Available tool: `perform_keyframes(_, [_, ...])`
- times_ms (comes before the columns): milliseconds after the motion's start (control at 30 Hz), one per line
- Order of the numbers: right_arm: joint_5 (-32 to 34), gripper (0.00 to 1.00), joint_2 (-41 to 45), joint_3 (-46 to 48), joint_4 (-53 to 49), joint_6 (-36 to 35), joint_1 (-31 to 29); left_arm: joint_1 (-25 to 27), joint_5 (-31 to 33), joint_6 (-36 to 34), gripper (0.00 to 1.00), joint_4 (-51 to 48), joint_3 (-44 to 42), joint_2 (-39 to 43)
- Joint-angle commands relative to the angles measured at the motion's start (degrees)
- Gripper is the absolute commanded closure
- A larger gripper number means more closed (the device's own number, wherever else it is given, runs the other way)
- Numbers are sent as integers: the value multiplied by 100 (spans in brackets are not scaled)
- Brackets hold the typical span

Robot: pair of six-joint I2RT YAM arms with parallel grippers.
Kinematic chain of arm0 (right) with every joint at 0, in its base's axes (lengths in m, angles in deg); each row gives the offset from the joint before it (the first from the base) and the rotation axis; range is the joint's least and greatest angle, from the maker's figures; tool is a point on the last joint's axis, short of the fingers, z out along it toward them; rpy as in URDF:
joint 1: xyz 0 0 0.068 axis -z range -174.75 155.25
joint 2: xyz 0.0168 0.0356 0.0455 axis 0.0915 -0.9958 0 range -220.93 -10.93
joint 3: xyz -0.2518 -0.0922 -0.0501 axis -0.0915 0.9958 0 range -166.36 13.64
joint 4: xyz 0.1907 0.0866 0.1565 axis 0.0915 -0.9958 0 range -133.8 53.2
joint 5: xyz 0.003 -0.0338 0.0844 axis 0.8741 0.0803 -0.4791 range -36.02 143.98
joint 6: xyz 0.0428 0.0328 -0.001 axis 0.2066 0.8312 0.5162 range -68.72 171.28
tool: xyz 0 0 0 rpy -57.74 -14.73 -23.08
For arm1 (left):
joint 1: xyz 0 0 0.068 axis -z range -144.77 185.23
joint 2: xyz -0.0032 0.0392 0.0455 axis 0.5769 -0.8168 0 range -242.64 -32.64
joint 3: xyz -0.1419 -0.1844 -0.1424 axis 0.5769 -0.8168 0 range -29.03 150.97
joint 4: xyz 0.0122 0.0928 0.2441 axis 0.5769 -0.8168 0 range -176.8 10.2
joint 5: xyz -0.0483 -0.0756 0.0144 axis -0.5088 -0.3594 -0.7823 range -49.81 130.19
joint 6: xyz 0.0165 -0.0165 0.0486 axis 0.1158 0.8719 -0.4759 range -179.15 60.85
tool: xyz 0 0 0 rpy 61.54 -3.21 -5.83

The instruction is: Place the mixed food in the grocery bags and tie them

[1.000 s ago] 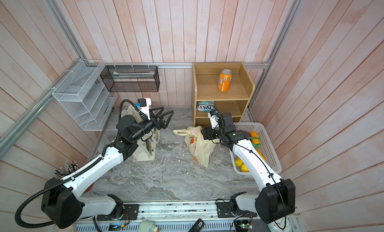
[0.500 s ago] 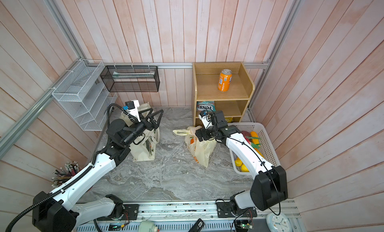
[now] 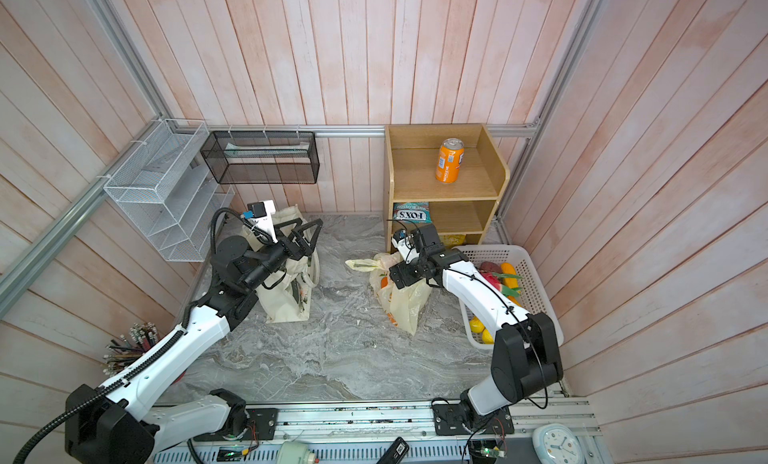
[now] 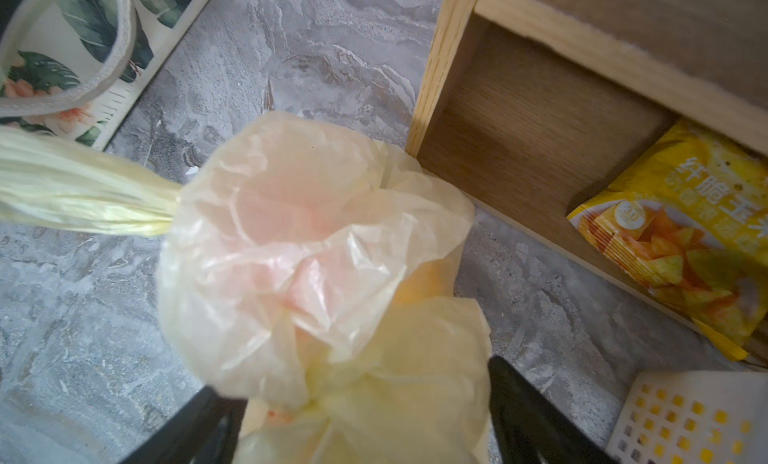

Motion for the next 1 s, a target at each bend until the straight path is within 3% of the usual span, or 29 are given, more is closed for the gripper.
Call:
perform_keyframes(0, [-217,24,-141,-94,8,-8,-34,-48,-5,-122,0,-237,153,44])
perform_keyframes(333, [-865,100,142,43,95,197,-51,-69,573,-1182,0,-2034,1027,-246])
perform_keyframes(600, [-1048,100,866,-131,46,768,-170,-65,1961,-1996,3,-3627,1892,-1023])
perform_keyframes(967, [-1075,100,1450,-447,-56,1195,-209,69,2995,-2440,6,-4796,2901,-2195])
